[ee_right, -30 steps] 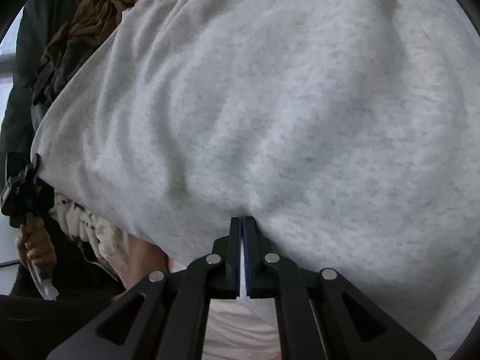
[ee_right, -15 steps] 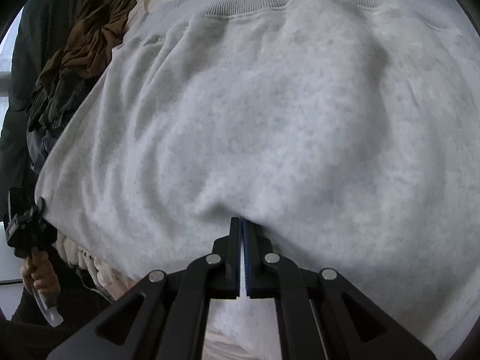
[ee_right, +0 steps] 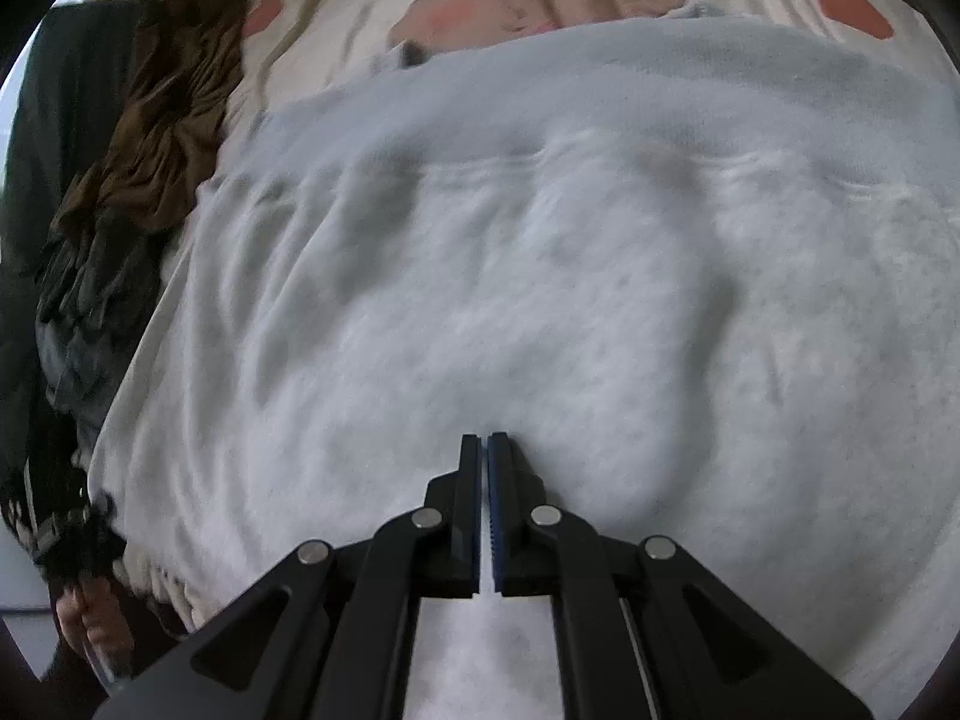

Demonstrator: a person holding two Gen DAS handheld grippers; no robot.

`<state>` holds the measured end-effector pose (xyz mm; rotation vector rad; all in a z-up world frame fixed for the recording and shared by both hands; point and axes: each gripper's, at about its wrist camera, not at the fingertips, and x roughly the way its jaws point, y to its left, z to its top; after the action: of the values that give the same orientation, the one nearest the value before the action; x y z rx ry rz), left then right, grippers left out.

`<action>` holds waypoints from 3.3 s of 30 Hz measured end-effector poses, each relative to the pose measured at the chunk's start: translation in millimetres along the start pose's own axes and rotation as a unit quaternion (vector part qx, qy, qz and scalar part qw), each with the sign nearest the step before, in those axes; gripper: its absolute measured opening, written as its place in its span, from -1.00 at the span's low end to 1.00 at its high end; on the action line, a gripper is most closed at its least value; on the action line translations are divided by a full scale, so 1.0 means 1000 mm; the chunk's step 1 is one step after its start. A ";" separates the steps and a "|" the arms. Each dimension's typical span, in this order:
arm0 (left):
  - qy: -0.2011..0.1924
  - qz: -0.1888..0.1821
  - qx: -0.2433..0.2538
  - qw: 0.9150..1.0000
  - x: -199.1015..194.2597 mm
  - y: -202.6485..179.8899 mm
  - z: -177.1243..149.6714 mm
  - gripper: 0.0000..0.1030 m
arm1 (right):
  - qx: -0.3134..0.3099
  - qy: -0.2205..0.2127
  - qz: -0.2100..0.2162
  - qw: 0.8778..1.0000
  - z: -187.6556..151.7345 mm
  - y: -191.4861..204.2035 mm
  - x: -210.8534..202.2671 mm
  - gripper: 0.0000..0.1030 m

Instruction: Fold clothes

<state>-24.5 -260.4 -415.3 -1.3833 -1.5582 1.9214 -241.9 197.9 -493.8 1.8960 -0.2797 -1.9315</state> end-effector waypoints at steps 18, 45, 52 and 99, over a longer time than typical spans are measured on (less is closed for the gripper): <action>0.005 0.009 -0.002 1.000 0.002 0.004 0.002 -0.91 | 0.015 -0.040 -0.016 0.999 0.051 -0.007 0.004 -0.99; 0.002 0.013 -0.009 1.000 0.003 0.011 0.004 -0.91 | 0.043 -0.073 -0.006 0.996 0.103 0.006 0.009 -0.98; 0.002 0.011 -0.006 1.000 0.004 0.010 0.003 -0.91 | 0.037 -0.093 -0.022 0.995 0.116 0.008 0.001 -0.98; 0.088 -0.007 0.109 0.990 0.097 -0.145 0.025 -0.91 | -0.018 -0.087 0.063 0.994 0.005 -0.001 -0.106 -0.26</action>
<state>-138.1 -151.5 -336.3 -1.3998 -1.2342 1.8415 -248.5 243.6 -398.4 1.6482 -0.4036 -2.0041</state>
